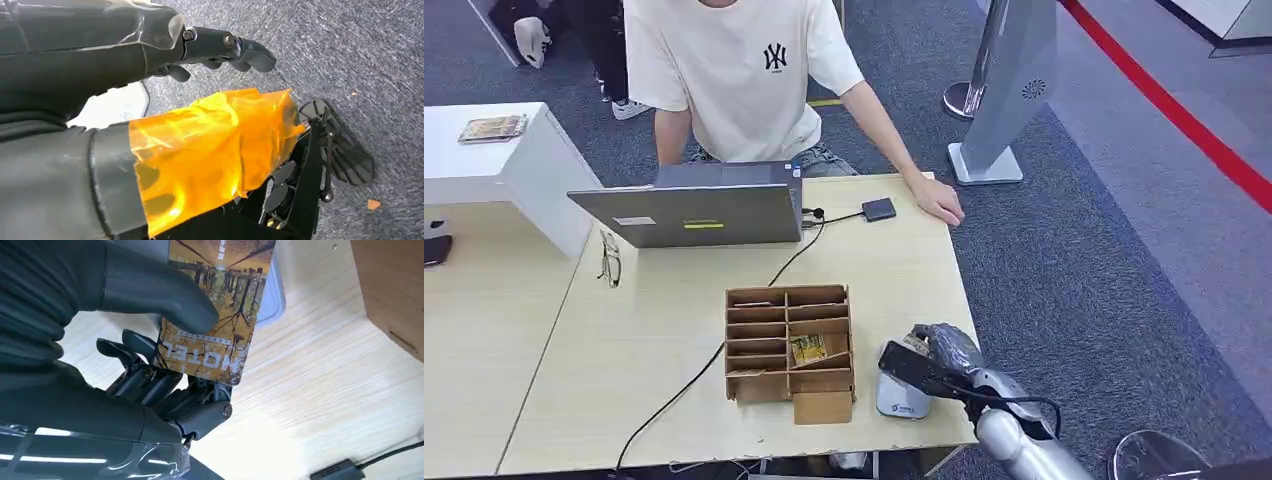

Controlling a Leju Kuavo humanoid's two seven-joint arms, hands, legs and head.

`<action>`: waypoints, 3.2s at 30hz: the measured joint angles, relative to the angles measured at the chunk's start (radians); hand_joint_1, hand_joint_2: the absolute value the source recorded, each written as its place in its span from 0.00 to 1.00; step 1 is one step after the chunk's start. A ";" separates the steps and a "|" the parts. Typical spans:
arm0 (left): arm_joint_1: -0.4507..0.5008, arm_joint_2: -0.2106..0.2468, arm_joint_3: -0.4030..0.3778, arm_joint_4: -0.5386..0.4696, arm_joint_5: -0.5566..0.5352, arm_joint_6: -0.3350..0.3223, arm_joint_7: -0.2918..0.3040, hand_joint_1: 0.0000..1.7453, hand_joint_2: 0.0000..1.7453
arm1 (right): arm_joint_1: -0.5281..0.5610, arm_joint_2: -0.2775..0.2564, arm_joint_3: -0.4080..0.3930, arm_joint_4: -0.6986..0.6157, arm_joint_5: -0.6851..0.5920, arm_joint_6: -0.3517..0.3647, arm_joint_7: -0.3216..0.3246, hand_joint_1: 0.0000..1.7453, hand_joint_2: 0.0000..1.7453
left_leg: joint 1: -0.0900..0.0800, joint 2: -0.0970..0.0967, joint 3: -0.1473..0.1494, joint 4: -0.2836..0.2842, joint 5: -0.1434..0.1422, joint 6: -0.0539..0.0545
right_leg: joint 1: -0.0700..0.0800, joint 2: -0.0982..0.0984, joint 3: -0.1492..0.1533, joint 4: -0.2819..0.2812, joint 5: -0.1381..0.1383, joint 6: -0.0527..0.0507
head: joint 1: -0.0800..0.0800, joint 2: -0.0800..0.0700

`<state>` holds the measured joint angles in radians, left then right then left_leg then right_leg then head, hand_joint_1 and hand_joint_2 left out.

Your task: Pass the card to the sensor for recognition and then transmit it.

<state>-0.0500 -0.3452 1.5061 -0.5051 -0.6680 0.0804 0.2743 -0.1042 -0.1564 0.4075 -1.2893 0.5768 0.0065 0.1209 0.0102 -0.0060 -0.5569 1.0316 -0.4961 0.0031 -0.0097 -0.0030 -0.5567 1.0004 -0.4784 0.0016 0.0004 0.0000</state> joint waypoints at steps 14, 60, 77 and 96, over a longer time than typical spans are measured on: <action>0.000 -0.002 0.001 0.002 0.040 0.046 -0.036 0.00 0.00 | 0.117 -0.002 -0.118 -0.208 -0.033 -0.079 -0.056 1.00 1.00 | 0.000 0.000 -0.007 0.000 0.000 0.000 | 0.000 0.000 -0.006 0.000 0.000 0.000 | 0.000 0.000; 0.014 0.001 -0.084 0.006 0.009 0.012 -0.010 0.00 0.00 | -0.279 0.127 0.040 -0.083 0.229 -0.317 -0.079 1.00 1.00 | 0.001 0.000 -0.009 0.000 0.002 -0.001 | 0.000 0.000 -0.008 0.001 0.000 0.000 | 0.000 0.000; 0.014 0.011 -0.090 0.000 -0.049 -0.006 -0.008 0.00 0.00 | -0.485 0.169 0.092 0.246 0.552 -0.378 0.014 0.00 1.00 | 0.001 -0.001 -0.009 0.000 0.002 -0.001 | 0.000 0.000 -0.008 0.001 0.000 0.000 | 0.000 0.000; 0.013 0.000 -0.089 0.000 -0.032 0.007 -0.016 0.00 0.00 | -0.304 0.186 0.071 0.057 0.298 -0.380 -0.106 0.00 1.00 | 0.001 -0.001 -0.010 0.000 0.001 -0.001 | 0.000 0.000 -0.009 0.001 0.000 0.000 | 0.000 0.000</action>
<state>-0.0373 -0.3456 1.4176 -0.5051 -0.7000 0.0870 0.2582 -0.4080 0.0298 0.4784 -1.2323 0.8750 -0.3739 0.0152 0.0107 -0.0070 -0.5665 1.0315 -0.4948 0.0016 -0.0093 -0.0033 -0.5659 1.0017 -0.4783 0.0015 0.0000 0.0000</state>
